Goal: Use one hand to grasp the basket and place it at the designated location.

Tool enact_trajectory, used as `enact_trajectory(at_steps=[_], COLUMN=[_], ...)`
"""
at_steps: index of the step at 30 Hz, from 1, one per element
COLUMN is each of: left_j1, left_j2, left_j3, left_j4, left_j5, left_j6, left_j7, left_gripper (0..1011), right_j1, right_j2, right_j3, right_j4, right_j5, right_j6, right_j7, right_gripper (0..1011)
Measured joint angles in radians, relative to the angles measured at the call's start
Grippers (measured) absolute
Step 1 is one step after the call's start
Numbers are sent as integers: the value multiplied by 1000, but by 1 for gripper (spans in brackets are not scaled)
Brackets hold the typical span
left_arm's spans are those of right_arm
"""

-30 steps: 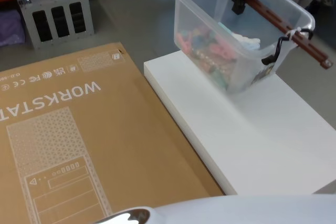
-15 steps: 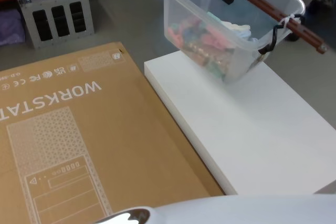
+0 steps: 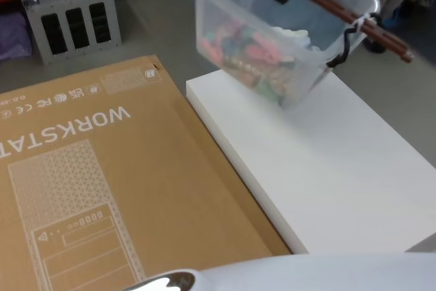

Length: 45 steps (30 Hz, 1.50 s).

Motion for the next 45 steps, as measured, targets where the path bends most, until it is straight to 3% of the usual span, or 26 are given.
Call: enact_trajectory(at_steps=[6,22,34,45], left_j1=[0,0,0,0], left_j2=[0,0,0,0], left_j3=[0,0,0,0], left_j4=[1,1,1,0], left_j5=[0,0,0,0], left_j6=[0,0,0,0], left_j7=[0,0,0,0], left_gripper=[0,0,0,0], right_j1=[5,15,21,22], right_j2=[-38,-74,-80,-81], right_j3=[-15,-50,-72,-90], right_j4=[1,-45,-76,-149], right_j5=[27,60,80,114], right_j6=[-42,-95,-112,-139], right_j7=[19,28,27,28], right_gripper=[0,0,0,0])
